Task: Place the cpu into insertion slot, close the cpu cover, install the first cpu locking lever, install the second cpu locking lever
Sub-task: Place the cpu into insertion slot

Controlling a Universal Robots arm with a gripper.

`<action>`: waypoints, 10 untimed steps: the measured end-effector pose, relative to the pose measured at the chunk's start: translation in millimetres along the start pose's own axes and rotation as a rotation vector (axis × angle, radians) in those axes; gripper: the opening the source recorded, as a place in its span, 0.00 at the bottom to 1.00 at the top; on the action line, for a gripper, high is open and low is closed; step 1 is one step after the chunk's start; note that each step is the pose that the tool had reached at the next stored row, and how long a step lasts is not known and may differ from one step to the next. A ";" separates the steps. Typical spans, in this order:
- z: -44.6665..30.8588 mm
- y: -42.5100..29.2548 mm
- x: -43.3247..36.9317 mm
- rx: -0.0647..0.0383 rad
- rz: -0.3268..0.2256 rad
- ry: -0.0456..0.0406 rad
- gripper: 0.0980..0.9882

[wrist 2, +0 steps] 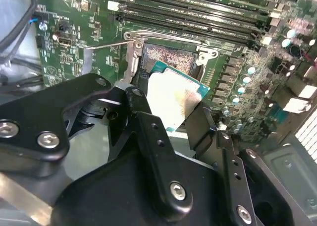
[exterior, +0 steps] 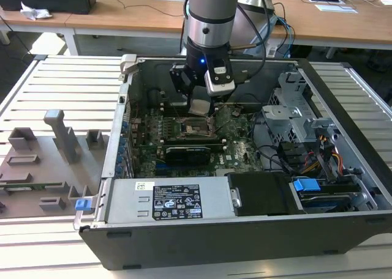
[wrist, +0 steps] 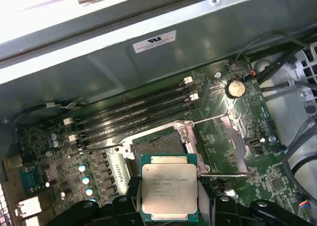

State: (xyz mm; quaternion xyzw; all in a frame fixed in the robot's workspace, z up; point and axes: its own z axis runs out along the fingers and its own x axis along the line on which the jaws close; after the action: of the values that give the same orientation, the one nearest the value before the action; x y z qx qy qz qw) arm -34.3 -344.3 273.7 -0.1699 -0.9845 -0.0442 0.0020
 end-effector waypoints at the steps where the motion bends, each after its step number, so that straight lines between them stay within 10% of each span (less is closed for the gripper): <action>1: 0.0 0.0 0.0 0.000 0.023 -0.0022 0.50; 10: 0.3 0.0 0.0 0.002 0.188 -0.0182 0.50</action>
State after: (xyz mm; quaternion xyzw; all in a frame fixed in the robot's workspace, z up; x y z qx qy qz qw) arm -34.3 -344.3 273.3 -0.2618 -0.9642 -0.0413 -0.0027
